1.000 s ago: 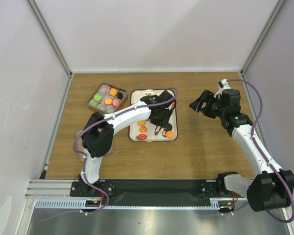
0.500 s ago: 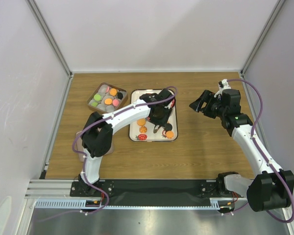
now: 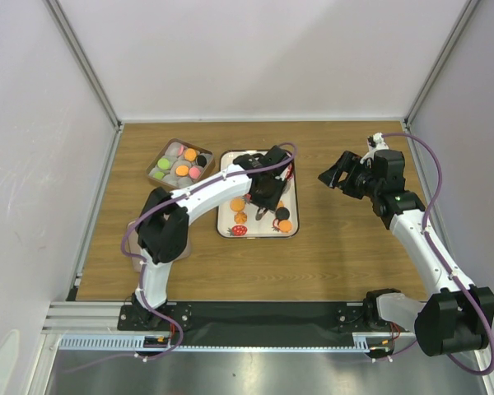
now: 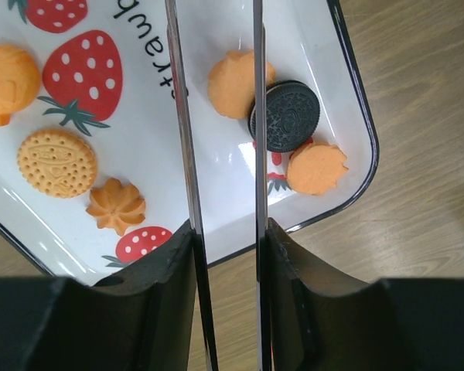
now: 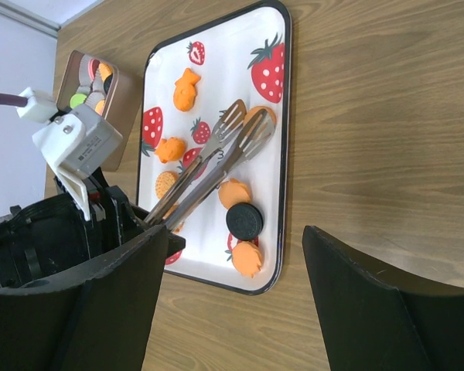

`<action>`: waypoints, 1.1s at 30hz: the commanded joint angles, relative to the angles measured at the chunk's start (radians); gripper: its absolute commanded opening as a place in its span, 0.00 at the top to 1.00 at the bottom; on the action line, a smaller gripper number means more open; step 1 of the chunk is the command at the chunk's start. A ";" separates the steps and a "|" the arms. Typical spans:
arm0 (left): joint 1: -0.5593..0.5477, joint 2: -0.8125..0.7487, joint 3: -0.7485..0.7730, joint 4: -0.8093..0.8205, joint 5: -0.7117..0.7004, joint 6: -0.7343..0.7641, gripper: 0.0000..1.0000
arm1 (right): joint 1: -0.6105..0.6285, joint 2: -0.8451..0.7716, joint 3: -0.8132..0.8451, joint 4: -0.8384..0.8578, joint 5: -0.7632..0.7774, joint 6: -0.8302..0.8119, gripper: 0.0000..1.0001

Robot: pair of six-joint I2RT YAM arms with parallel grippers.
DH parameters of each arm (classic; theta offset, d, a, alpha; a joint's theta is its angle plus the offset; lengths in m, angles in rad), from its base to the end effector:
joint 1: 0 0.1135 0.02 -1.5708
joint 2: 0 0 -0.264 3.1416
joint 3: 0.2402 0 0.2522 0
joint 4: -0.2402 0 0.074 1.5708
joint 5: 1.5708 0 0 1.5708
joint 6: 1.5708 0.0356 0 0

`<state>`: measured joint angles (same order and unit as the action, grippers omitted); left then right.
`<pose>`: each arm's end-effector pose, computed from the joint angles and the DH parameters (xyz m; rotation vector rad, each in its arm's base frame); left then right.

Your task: Pack the cookies

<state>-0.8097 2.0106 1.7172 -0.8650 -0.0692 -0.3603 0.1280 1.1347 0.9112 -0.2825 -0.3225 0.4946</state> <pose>0.2971 -0.3083 0.2386 0.5934 2.6856 -0.2383 0.2514 0.0437 0.3048 0.1865 2.1189 0.7100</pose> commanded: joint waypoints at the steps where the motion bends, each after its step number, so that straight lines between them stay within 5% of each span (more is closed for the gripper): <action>1: 0.018 -0.048 0.050 -0.003 -0.023 0.020 0.60 | -0.005 -0.023 0.022 0.009 -0.007 -0.019 0.23; 19: 0.093 -0.295 -0.085 -0.019 -0.130 0.026 0.60 | -0.005 -0.023 0.020 0.012 -0.013 -0.016 0.23; 33: 0.464 -0.693 -0.464 -0.012 -0.095 0.086 0.59 | 0.004 -0.010 0.017 0.020 -0.035 -0.010 0.23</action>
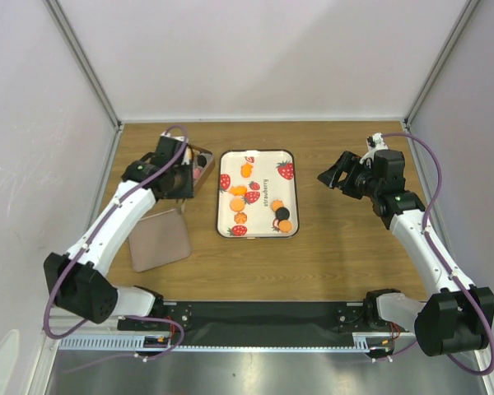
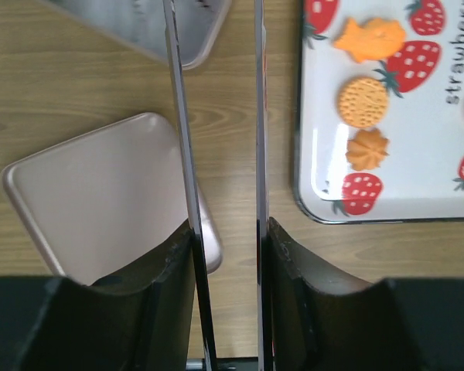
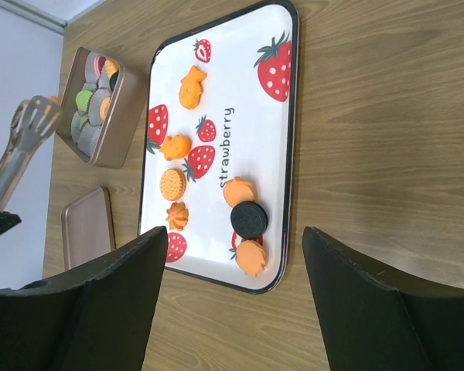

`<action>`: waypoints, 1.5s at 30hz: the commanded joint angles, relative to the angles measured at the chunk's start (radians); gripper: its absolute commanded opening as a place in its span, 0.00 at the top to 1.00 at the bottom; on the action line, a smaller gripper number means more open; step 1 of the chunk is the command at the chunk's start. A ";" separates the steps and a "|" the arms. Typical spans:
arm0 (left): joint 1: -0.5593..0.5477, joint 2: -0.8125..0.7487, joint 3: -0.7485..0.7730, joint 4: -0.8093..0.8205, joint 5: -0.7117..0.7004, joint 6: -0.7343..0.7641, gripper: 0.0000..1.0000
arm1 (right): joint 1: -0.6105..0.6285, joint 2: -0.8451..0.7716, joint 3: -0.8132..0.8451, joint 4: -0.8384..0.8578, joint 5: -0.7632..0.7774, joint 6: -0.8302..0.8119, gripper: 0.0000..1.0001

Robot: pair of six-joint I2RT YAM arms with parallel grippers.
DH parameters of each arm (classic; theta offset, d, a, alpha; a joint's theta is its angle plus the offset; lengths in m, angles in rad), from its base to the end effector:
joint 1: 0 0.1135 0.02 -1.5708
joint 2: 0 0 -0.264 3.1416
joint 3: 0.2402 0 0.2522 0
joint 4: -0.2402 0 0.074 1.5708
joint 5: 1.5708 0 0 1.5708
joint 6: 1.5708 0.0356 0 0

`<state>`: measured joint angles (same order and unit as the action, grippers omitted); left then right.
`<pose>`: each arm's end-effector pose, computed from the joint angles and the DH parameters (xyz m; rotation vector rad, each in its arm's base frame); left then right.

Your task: Pack the cookies

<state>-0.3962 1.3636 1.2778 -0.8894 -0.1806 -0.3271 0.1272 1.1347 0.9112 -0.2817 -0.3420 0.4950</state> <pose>0.2571 -0.1006 0.3204 0.0171 2.5234 -0.0603 0.2512 0.0442 0.3050 0.1751 2.1200 0.7299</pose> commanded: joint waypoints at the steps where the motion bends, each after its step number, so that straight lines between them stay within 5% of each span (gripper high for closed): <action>1: 0.081 -0.046 -0.028 0.007 0.021 0.057 0.59 | 0.003 -0.012 0.017 0.019 -0.015 -0.010 0.23; 19: 0.209 0.034 -0.051 -0.020 0.018 0.097 0.58 | 0.003 -0.007 0.018 0.018 -0.029 -0.007 0.23; 45: 0.247 0.115 -0.054 0.014 0.015 0.114 0.54 | 0.002 -0.015 0.017 0.016 -0.035 -0.007 0.23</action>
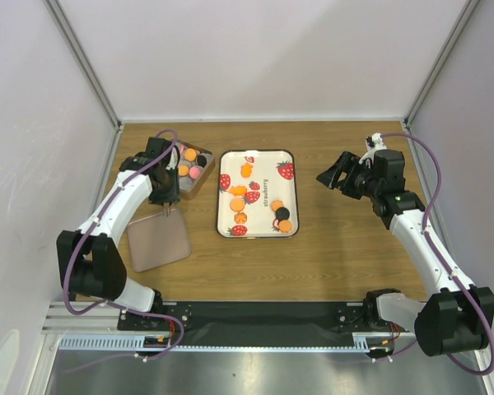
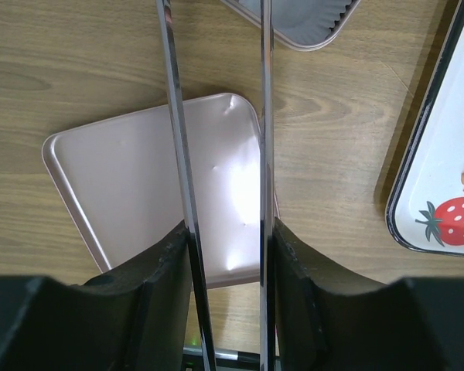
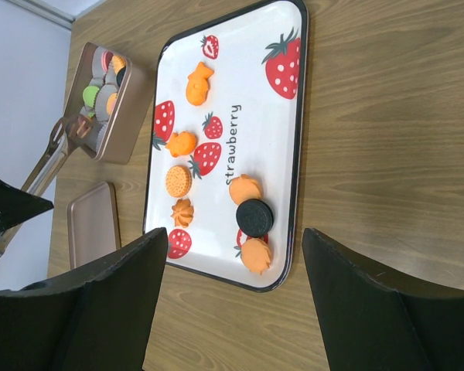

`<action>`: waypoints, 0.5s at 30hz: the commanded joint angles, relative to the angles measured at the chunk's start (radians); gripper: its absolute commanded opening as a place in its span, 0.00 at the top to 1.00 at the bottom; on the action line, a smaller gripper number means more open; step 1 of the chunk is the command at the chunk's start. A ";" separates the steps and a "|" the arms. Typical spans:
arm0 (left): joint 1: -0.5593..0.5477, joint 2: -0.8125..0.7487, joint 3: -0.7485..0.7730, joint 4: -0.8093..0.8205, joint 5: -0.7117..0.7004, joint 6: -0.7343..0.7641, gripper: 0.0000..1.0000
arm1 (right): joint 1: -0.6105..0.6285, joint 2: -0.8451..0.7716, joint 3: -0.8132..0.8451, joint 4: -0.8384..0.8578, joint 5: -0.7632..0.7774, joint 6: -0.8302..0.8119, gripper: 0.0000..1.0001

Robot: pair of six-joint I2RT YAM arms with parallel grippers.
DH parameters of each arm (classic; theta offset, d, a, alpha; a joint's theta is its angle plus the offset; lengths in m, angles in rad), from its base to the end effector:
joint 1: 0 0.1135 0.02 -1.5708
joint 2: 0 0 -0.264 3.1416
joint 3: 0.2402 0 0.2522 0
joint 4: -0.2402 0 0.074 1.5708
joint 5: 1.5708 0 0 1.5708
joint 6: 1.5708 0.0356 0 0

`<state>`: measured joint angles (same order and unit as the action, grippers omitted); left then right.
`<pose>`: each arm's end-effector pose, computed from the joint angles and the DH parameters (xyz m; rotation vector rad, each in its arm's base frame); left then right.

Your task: Pack the cookies

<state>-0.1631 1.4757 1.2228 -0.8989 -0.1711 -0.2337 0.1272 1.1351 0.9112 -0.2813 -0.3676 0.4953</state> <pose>0.2886 -0.0414 0.2735 -0.1443 2.6925 0.1137 0.2509 0.0450 0.3051 0.1592 2.1224 0.7565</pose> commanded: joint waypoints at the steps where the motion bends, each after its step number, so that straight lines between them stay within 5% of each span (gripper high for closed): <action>1: 0.014 0.005 0.000 0.023 0.005 0.020 0.55 | 0.002 -0.017 0.017 0.016 -0.010 -0.008 0.23; 15: 0.020 0.000 0.015 0.023 0.018 0.022 0.54 | 0.002 -0.015 0.018 0.014 -0.004 -0.009 0.23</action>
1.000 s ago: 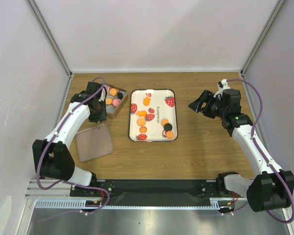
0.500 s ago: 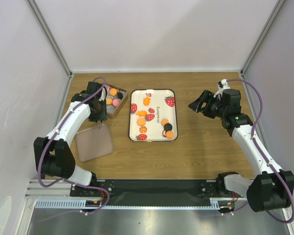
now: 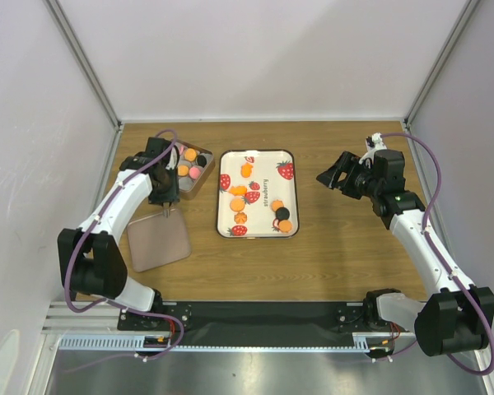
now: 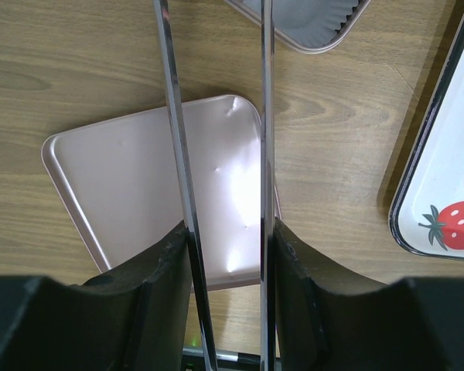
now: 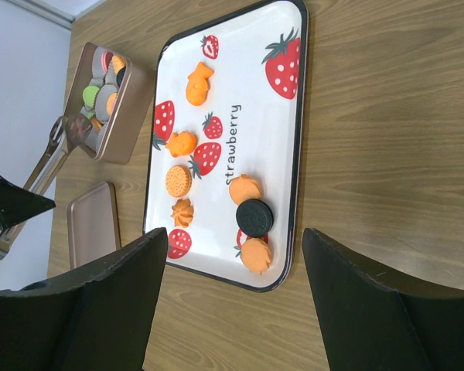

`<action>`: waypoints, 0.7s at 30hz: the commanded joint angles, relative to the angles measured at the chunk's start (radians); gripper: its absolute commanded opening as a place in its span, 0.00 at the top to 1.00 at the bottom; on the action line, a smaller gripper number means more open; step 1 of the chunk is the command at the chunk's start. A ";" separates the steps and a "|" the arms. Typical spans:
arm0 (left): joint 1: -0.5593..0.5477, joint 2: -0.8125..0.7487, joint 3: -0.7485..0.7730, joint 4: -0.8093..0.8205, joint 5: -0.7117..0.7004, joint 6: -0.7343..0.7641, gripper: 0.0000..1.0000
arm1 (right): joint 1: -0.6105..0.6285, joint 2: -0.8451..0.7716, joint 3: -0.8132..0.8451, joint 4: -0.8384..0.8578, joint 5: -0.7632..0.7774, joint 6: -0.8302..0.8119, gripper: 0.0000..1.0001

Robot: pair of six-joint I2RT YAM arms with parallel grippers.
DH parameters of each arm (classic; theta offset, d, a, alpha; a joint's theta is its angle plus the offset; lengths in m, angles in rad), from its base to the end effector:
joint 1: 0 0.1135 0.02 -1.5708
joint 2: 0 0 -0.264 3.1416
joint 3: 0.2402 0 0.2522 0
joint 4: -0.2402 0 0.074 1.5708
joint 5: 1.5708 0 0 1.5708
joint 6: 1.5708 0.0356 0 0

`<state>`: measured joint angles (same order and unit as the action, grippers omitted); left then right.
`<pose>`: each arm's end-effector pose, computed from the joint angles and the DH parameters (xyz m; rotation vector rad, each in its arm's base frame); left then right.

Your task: Pack the cookies

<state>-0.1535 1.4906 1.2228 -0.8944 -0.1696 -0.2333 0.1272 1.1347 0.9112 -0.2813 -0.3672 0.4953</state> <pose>0.2918 -0.0391 0.2696 -0.1556 2.7025 0.1180 0.2508 0.0450 0.3051 0.1593 2.1220 0.7561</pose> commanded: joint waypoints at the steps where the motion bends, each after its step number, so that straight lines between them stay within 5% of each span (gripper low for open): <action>1: 0.011 -0.018 0.018 0.015 0.016 0.023 0.54 | 0.002 -0.013 0.018 0.016 -0.004 -0.009 0.23; 8: -0.024 -0.050 0.105 -0.021 0.028 0.009 0.55 | 0.000 -0.009 0.017 0.016 0.001 -0.011 0.23; 21: -0.365 0.071 0.293 -0.018 0.025 -0.093 0.55 | -0.001 -0.006 0.020 0.010 0.020 -0.017 0.23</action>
<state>-0.4690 1.5261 1.4685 -0.9253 -0.1516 -0.2882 0.1272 1.1351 0.9112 -0.2817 -0.3588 0.4953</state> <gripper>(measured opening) 0.458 0.771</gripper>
